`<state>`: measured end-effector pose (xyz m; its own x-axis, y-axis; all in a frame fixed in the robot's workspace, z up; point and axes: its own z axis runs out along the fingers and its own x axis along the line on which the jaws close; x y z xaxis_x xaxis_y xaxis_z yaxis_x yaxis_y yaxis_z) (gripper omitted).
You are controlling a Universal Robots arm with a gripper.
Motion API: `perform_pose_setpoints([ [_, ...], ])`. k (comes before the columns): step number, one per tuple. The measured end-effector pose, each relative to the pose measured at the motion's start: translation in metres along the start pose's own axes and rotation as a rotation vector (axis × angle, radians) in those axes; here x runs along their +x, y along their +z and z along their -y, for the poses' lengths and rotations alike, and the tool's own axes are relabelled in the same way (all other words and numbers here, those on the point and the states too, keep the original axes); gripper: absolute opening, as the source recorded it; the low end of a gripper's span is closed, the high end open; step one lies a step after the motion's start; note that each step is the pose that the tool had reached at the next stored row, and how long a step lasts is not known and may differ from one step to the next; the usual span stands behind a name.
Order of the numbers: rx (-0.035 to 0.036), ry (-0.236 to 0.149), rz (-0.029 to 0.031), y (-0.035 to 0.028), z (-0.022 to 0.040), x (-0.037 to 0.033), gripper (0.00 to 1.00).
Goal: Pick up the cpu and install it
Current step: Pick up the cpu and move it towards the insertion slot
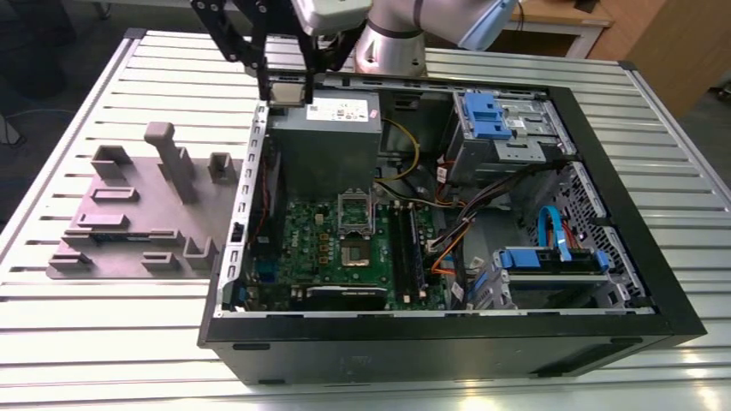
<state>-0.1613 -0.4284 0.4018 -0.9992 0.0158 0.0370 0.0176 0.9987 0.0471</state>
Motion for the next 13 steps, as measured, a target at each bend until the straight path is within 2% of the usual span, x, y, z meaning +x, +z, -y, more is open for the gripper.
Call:
perform_pose_setpoints([
  [3, 0.0001, 0.0, 0.0, -0.0004, -0.0001, -0.0091, 0.47],
  [8, 0.0, 0.0, 0.0001, -0.0006, -0.0002, -0.0153, 0.47],
  [13, 0.0, 0.0, 0.0, -0.0012, -0.0004, -0.0328, 0.47],
])
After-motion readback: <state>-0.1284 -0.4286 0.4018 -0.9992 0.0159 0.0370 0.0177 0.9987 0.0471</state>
